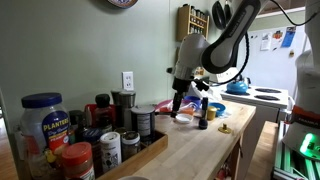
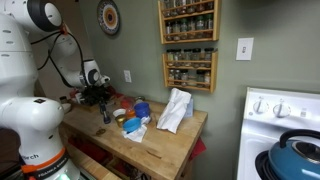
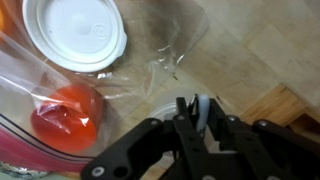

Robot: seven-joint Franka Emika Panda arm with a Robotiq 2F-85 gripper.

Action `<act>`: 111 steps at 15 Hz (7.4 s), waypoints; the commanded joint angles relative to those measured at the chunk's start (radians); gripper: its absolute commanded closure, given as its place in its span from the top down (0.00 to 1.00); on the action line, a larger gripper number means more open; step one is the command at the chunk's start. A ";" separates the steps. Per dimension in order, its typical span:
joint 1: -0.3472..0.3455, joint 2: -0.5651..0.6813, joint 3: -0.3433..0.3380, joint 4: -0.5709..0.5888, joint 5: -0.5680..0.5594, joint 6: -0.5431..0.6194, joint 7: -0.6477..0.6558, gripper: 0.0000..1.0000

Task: Put the marker on top of the clear bowl then move the bowl forwards.

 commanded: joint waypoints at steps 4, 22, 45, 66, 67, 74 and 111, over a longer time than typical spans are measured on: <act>-0.012 0.020 0.015 0.007 0.039 0.008 -0.045 0.50; 0.021 -0.260 0.035 0.059 0.195 -0.341 -0.201 1.00; -0.027 -0.025 -0.003 0.229 -0.100 -0.316 0.009 1.00; 0.018 0.154 -0.104 0.229 -0.243 -0.136 0.182 0.57; 0.019 0.157 -0.103 0.230 -0.240 -0.137 0.179 0.49; 0.024 0.169 -0.101 0.241 -0.233 -0.147 0.165 0.20; -0.042 -0.064 0.121 0.049 0.229 -0.301 -0.556 0.01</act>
